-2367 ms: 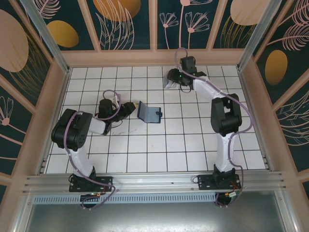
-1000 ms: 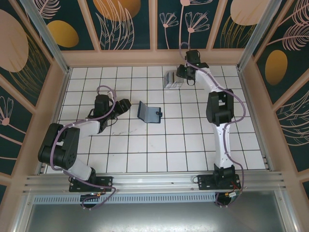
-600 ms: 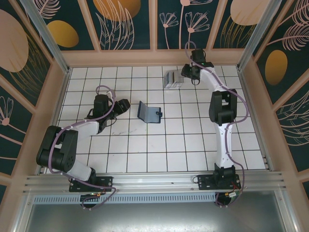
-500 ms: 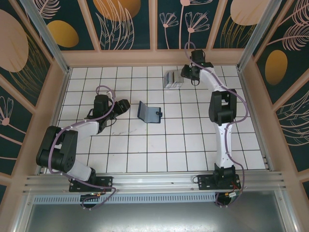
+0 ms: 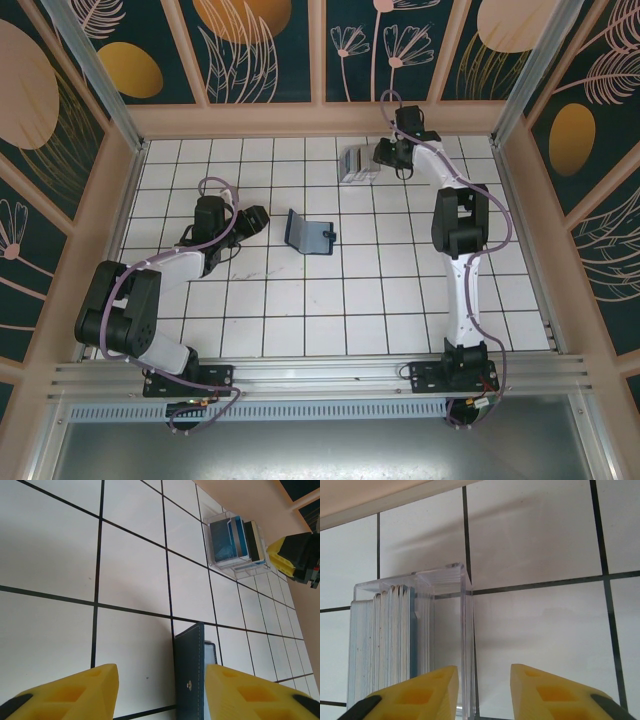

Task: Put the credit cards into the card holder
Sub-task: Move the storage box to the center of the table.

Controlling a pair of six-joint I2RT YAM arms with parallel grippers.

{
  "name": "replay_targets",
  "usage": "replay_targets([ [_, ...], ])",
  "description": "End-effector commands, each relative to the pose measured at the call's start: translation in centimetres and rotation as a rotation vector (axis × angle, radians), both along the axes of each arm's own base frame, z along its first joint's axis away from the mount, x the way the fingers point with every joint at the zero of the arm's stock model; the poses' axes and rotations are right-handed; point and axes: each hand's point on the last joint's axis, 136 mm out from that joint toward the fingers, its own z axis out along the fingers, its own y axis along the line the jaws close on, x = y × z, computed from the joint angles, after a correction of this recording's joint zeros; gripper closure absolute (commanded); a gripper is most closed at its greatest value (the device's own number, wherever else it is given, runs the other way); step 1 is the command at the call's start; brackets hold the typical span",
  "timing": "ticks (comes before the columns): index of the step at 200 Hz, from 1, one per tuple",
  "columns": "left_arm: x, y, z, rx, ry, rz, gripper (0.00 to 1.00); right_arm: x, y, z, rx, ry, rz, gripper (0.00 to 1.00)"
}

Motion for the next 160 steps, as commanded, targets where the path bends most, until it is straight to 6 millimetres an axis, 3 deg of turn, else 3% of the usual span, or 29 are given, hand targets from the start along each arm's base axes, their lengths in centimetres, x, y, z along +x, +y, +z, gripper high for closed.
replay_targets([
  [1, 0.1, 0.2, 0.6, 0.008, -0.019, 0.001, 0.50, -1.1, 0.7, -1.6, 0.011, 0.051, 0.049, 0.65],
  [83, -0.2, 0.1, 0.2, -0.005, -0.011, -0.004, 0.50, -1.8, 0.7, -2.6, -0.006, 0.069, 0.060, 0.66],
  [103, -0.2, 0.1, 0.1, -0.004, -0.010, -0.007, 0.50, -2.2, 0.4, -2.9, -0.027, 0.078, 0.059, 0.74],
  [133, 0.0, -0.1, 0.4, -0.002, -0.016, -0.018, 0.50, -3.1, 0.5, -2.0, -0.019, 0.061, 0.072, 0.93],
  [160, 0.0, 0.0, 0.9, 0.000, -0.029, -0.017, 0.50, -5.0, -0.2, -0.7, -0.032, 0.062, 0.061, 0.94],
])
